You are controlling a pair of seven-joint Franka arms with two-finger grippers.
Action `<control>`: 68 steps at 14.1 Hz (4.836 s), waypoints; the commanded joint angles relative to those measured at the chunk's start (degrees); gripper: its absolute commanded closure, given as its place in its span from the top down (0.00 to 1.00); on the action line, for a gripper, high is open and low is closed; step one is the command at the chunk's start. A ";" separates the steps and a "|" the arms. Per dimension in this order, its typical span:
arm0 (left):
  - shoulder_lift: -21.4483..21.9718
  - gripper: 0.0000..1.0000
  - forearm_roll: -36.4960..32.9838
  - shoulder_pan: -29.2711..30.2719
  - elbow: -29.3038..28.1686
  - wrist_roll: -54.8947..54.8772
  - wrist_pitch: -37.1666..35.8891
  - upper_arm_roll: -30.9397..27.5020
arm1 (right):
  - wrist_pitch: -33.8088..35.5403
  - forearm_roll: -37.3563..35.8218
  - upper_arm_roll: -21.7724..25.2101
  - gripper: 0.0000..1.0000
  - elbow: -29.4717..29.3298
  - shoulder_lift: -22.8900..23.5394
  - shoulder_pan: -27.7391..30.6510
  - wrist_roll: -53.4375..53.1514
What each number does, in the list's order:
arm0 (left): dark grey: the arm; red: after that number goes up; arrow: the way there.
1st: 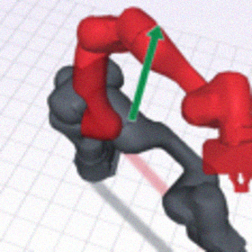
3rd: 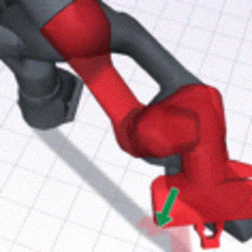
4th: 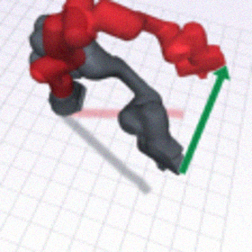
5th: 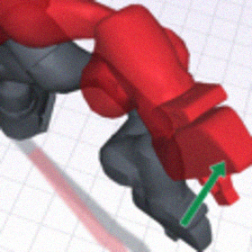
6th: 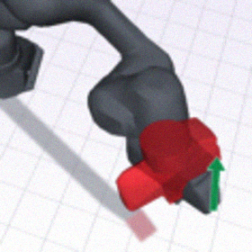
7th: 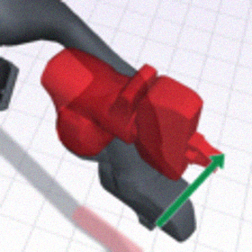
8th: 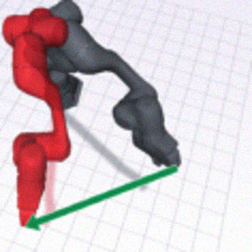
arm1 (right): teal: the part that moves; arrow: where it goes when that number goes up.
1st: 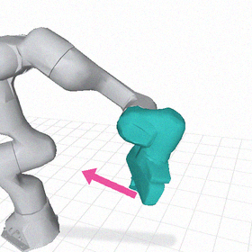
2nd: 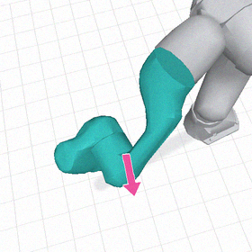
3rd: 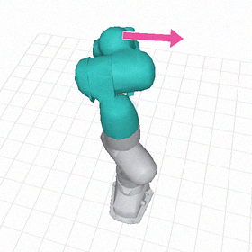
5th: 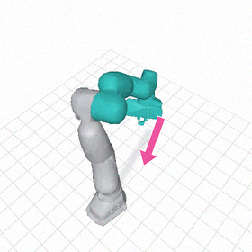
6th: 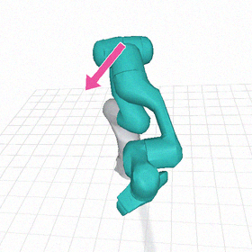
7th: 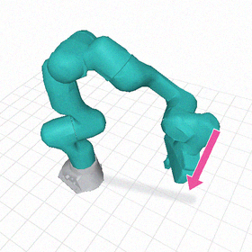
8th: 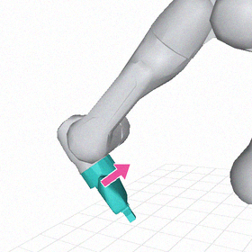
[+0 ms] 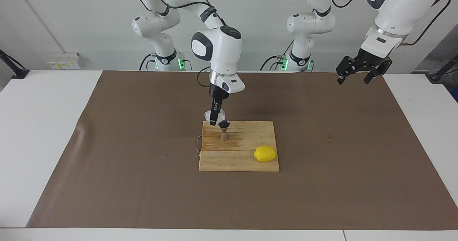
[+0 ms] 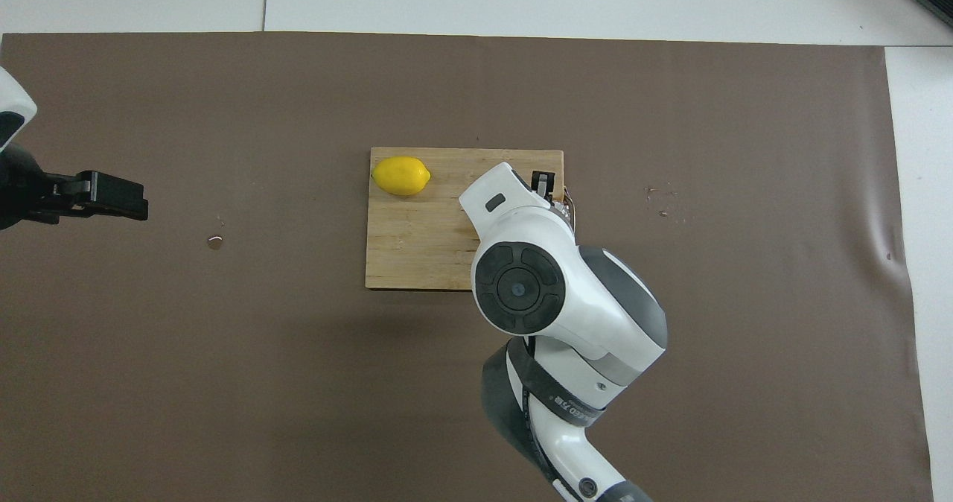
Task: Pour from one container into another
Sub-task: 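Tilt the white cup with the right gripper above the metal cup, then carry the white cup with the right gripper back to its spot, then lower the white cup onto the table and open the right gripper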
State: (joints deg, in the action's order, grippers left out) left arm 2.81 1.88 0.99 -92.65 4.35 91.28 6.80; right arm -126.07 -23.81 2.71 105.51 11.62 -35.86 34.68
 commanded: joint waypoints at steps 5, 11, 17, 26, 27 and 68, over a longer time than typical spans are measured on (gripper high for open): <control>1.77 1.00 0.58 0.24 -2.01 0.31 0.39 -0.03 | -1.81 6.66 -0.51 0.37 0.57 -0.81 2.46 -1.72; 1.77 1.00 0.58 0.24 -2.01 0.40 0.39 -0.03 | -2.59 18.95 -0.51 0.37 0.83 -1.51 7.37 6.77; 1.77 1.00 0.58 0.24 -2.01 0.40 0.39 -0.03 | -2.08 41.00 -0.51 0.39 3.46 -2.47 19.58 31.38; 1.77 1.00 0.58 0.24 -2.01 0.31 0.39 -0.03 | -3.02 50.33 -0.42 0.39 8.21 -1.52 31.72 51.77; 1.77 1.00 0.58 0.24 -2.01 0.31 0.39 -0.03 | -6.00 52.27 -0.51 0.39 9.35 -0.47 32.08 55.11; 1.68 1.00 0.58 0.24 -2.01 0.31 0.39 -0.03 | 28.75 28.13 -0.77 1.00 2.61 -17.86 32.26 -10.40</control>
State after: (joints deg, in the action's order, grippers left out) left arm 2.81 1.88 0.99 -92.65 4.36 91.28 6.80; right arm -101.92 6.75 2.03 111.06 -5.62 -3.43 29.23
